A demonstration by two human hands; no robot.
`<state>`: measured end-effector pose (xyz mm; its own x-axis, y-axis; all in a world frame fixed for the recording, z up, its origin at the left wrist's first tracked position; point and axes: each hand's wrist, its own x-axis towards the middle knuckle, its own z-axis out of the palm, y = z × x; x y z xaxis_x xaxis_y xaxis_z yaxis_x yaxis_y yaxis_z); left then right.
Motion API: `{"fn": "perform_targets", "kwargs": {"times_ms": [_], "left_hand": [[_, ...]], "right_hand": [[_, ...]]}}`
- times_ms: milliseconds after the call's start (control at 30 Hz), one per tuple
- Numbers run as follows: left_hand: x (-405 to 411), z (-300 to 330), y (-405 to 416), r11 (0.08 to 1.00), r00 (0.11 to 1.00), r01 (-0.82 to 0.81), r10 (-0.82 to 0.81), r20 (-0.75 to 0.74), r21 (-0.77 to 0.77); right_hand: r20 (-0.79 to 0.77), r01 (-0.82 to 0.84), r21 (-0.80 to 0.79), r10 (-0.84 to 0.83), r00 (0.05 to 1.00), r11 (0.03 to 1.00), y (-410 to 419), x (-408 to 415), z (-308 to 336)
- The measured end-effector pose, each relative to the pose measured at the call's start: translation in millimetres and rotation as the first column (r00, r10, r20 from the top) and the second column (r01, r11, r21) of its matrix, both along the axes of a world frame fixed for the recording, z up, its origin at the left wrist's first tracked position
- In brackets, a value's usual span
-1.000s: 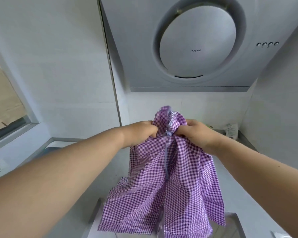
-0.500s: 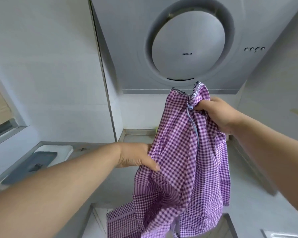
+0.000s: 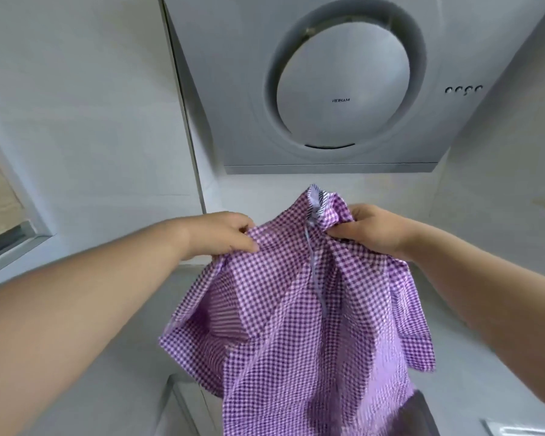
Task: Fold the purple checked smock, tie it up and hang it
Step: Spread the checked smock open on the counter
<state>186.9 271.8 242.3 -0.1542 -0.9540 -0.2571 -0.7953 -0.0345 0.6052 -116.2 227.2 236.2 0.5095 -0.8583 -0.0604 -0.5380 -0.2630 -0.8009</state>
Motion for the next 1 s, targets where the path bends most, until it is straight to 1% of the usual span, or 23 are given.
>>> {"fn": "perform_targets", "kwargs": {"times_ms": [67,133,167,233,333,433,500,533,567,633,667,700,733,767,800,833,867,900,933,967,1000], "left_hand": [[-17.0,-11.3,0.3,0.996,0.997,0.064,-0.067,-0.039,-0.063],[-31.2,-24.1,1.6,0.989,0.994,0.082,-0.09,-0.058,-0.124],[-35.8,-29.0,4.4,0.989,0.996,0.06,-0.069,-0.062,-0.133],[-34.5,-39.0,4.6,0.991,1.0,-0.004,0.001,-0.024,-0.13],[-22.2,-45.0,14.6,0.992,0.994,-0.032,0.045,0.104,-0.126],[-8.4,-50.7,25.4,0.983,0.988,-0.042,0.067,0.136,-0.179],[0.4,-61.4,34.6,0.976,0.986,-0.022,0.057,0.158,-0.217],[5.2,-69.4,35.8,0.974,0.983,-0.004,0.046,0.178,-0.227],[10.2,-78.5,36.6,0.977,0.979,0.011,0.032,0.2,-0.211],[18.0,-100.9,42.1,0.995,0.959,0.053,-0.029,0.281,-0.08],[19.9,-109.3,47.3,0.995,0.931,0.088,-0.1,0.352,0.051],[21.2,-117.5,53.3,0.97,0.876,0.134,-0.212,0.432,0.204],[21.0,-122.6,59.2,0.93,0.797,0.157,-0.318,0.513,0.333],[22.1,-126.4,59.3,0.911,0.727,0.153,-0.366,0.58,0.382],[21.2,-126.0,57.2,0.928,0.719,0.152,-0.34,0.606,0.34],[19.3,-123.1,55.4,0.966,0.783,0.123,-0.235,0.576,0.228],[18.8,-114.2,49.1,0.999,0.875,0.024,-0.04,0.482,0.038],[17.0,-102.6,43.3,0.974,0.929,-0.133,0.187,0.321,-0.184],[15.9,-89.8,39.7,0.855,0.92,-0.305,0.378,0.102,-0.42],[14.6,-78.0,40.9,0.68,0.879,-0.438,0.461,-0.122,-0.588],[12.9,-72.3,42.9,0.573,0.87,-0.46,0.445,-0.214,-0.678]], "right_hand": [[0.008,-0.034,0.026,0.034,0.999,0.999,2.7,10.7,-2.1],[0.013,-0.055,0.028,0.054,0.998,0.998,3.9,20.8,-3.4],[0.009,-0.059,0.022,0.058,0.998,0.998,5.0,24.7,-3.7],[-0.01,-0.044,0.014,0.044,0.999,0.999,4.3,28.9,-7.1],[-0.224,0.083,-0.015,-0.084,0.971,0.996,0.1,28.1,-24.1],[-0.355,0.198,-0.003,-0.186,0.916,0.98,0.4,23.4,-51.7],[-0.457,0.213,-0.053,-0.214,0.863,0.976,9.8,18.9,-71.9],[-0.5,0.19,-0.078,-0.203,0.842,0.979,15.8,16.6,-82.1],[-0.539,0.172,-0.1,-0.198,0.819,0.98,23.2,14.7,-92.1],[-0.575,0.19,-0.102,-0.213,0.79,0.977,42.2,8.3,-114.2],[-0.584,0.203,-0.084,-0.213,0.783,0.976,49.1,5.2,-126.1],[-0.618,0.208,-0.04,-0.188,0.764,0.977,58.8,3.1,-134.8],[-0.654,0.202,0.032,-0.132,0.745,0.979,67.7,0.7,-140.0],[-0.722,0.186,0.088,-0.065,0.689,0.979,73.9,1.4,-138.4],[-0.762,0.125,0.074,-0.025,0.647,0.989,74.8,0.3,-136.7],[-0.793,0.074,0.034,-0.018,0.608,0.997,72.2,-0.3,-132.2],[-0.76,0.091,-0.11,-0.142,0.634,0.99,65.4,-0.7,-120.7],[-0.528,0.248,-0.247,-0.345,0.776,0.937,56.4,-1.9,-105.4],[-0.189,0.438,-0.348,-0.519,0.833,0.829,44.9,-3.6,-89.6],[0.165,0.621,-0.408,-0.615,0.771,0.669,43.6,-3.0,-69.9],[0.401,0.754,-0.399,-0.641,0.655,0.522,47.5,-2.3,-59.3]]}}
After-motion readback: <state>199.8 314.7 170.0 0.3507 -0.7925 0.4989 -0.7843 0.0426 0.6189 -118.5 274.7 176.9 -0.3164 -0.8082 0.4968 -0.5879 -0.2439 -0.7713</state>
